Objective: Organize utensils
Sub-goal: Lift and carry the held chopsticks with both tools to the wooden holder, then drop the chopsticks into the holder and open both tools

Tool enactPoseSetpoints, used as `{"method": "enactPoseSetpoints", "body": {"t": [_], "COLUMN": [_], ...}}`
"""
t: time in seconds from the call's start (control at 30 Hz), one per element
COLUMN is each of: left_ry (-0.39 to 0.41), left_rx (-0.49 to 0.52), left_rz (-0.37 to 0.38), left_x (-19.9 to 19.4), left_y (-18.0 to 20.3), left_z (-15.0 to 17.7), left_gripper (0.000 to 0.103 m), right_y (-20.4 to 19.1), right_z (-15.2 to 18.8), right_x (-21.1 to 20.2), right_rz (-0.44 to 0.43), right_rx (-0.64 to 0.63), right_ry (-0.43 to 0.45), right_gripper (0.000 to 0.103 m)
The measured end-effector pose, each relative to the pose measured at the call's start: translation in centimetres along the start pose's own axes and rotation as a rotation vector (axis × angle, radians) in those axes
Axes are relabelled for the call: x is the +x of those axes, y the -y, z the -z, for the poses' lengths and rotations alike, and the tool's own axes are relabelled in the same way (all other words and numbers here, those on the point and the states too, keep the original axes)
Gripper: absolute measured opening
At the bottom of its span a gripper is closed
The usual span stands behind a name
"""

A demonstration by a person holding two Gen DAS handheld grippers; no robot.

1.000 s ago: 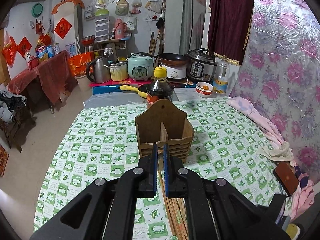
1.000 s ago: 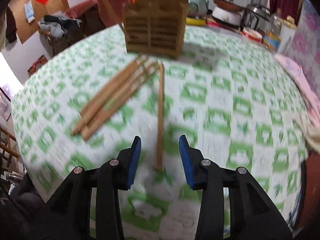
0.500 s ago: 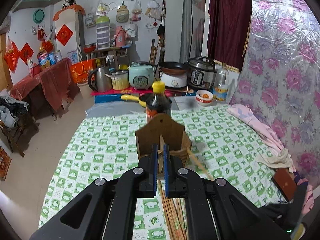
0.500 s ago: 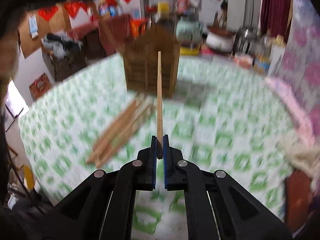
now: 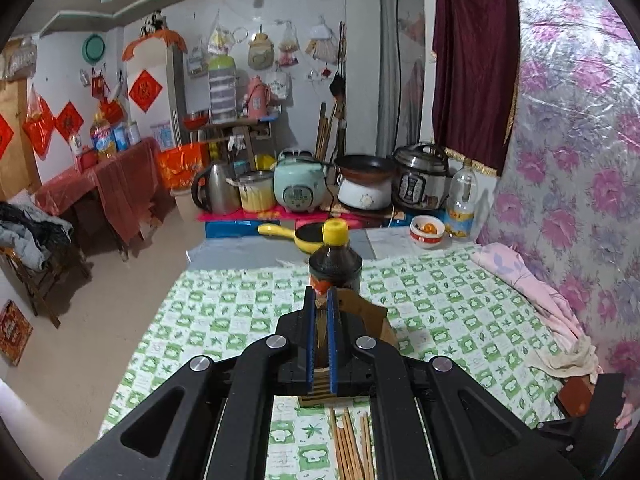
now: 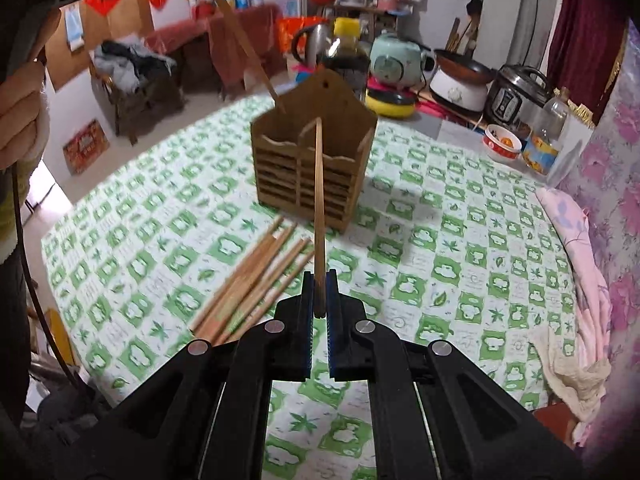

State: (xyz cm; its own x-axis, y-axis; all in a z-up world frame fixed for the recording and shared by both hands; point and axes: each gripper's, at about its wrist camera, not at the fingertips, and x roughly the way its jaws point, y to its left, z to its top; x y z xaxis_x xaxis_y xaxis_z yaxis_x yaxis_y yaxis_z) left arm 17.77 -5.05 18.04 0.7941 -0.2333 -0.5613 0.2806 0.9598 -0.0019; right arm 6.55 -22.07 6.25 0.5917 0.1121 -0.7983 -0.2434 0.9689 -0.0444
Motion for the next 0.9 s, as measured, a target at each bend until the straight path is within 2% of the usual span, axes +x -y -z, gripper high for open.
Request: {"method": "enactPoseSetpoints", "body": {"t": [0.07, 0.23, 0.27, 0.3, 0.37, 0.5, 0.53, 0.6, 0.63, 0.67, 0.77, 0.8, 0.87, 0.9], "left_ry": [-0.022, -0.056, -0.059, -0.063, -0.072, -0.095, -0.106, -0.116, -0.108, -0.099, -0.095, -0.092, -0.079, -0.067], "left_rx": [-0.014, -0.041, -0.046, -0.049, -0.054, -0.065, -0.069, -0.075, -0.074, -0.069, -0.061, -0.076, -0.098, -0.107], "left_rz": [-0.006, -0.001, 0.0, 0.001, -0.001, 0.0, 0.002, -0.007, -0.022, -0.041, -0.063, -0.061, -0.06, -0.063], "left_x": [1.5, 4.0, 4.3, 4.6, 5.4, 6.9, 7.2, 7.8, 7.7, 7.6, 7.6, 7.3, 6.6, 6.2], "left_y": [-0.4, -1.4, -1.6, -1.7, -1.9, -2.4, -2.5, -2.7, -2.9, -2.9, -3.0, -3.4, -3.8, -4.1], "left_z": [0.5, 1.4, 1.5, 1.6, 1.8, 2.4, 2.6, 3.2, 3.6, 3.8, 4.4, 4.6, 4.9, 5.2], "left_gripper": [0.006, 0.006, 0.006, 0.006, 0.006, 0.009, 0.013, 0.051, 0.057, 0.062, 0.064, 0.069, 0.076, 0.08], "right_y": [0.1, 0.1, 0.0, 0.0, -0.2, 0.4, 0.7, 1.0, 1.7, 2.1, 2.6, 3.0, 3.1, 3.0], "right_z": [-0.9, -3.0, -4.6, -4.6, -7.3, -9.6, -9.8, -9.9, -9.7, -9.4, -8.5, -7.3, -6.7, -4.8], "right_x": [0.4, 0.2, -0.3, -0.3, -0.5, 1.2, 1.7, 2.3, 2.8, 2.7, 1.9, 0.6, 0.1, -1.1], "right_rz": [0.014, 0.062, 0.064, 0.064, 0.074, 0.09, 0.105, 0.114, 0.106, 0.095, 0.08, 0.078, 0.071, 0.046], "right_rx": [-0.024, -0.046, -0.046, -0.046, -0.025, 0.063, 0.091, 0.111, 0.147, 0.168, 0.198, 0.223, 0.231, 0.252], "right_ry": [-0.038, -0.029, 0.004, 0.004, 0.084, 0.173, 0.202, 0.207, 0.212, 0.217, 0.243, 0.285, 0.302, 0.34], "right_gripper": [0.007, 0.007, 0.007, 0.007, 0.007, 0.007, 0.01, 0.013, 0.015, 0.018, 0.03, 0.036, 0.045, 0.054]}}
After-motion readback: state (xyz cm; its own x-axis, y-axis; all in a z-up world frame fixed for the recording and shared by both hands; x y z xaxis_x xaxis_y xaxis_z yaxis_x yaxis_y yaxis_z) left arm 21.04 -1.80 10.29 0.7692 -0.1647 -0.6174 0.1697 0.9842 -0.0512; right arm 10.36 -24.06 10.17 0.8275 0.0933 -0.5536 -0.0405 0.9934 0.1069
